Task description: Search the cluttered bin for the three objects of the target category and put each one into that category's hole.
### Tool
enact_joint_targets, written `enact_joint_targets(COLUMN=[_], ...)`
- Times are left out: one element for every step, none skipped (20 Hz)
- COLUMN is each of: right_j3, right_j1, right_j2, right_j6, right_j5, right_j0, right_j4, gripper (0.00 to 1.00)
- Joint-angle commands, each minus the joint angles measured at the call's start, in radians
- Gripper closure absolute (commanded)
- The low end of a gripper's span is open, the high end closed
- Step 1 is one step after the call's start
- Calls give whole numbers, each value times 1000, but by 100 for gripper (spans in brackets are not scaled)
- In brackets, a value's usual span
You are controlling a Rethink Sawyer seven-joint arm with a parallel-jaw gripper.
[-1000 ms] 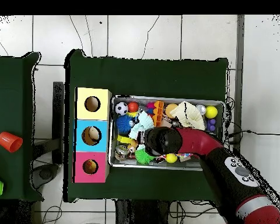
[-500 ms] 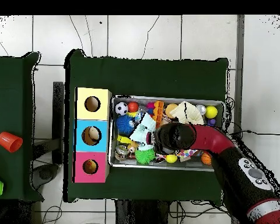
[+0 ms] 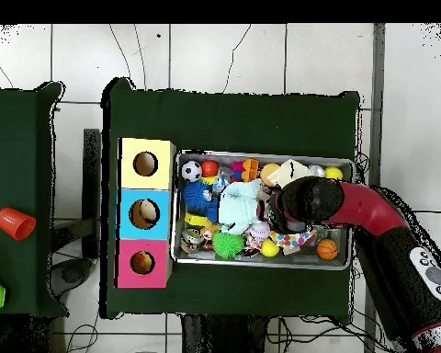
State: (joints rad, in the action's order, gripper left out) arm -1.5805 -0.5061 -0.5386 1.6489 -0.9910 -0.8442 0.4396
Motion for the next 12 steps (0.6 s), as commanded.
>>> enact_joint_targets(right_j3=[188, 206, 215, 228, 237, 248, 255, 268, 277, 298, 320, 342], right_j1=[48, 57, 61, 68, 72, 78, 83, 89, 93, 99, 106, 114], right_j2=[-84, -88, -90, -93, -93, -97, -98, -100, -101, -102, -103, -104], right_j6=[-404, -420, -425, -438, -441, -452, -457, -469, -477, -493, -507, -521], right_j5=[-181, -198, -206, -214, -222, -226, -229, -233, -238, -251, -267, -283], right_j0=[-21, -25, -26, -30, -29, -32, -32, -33, -31, -29, -25, -22], right_j4=[71, 74, 76, 78, 79, 80, 81, 83, 84, 87, 89, 91], gripper=[100, 100, 100, 100, 100, 100, 100, 100, 100, 100, 100, 100])
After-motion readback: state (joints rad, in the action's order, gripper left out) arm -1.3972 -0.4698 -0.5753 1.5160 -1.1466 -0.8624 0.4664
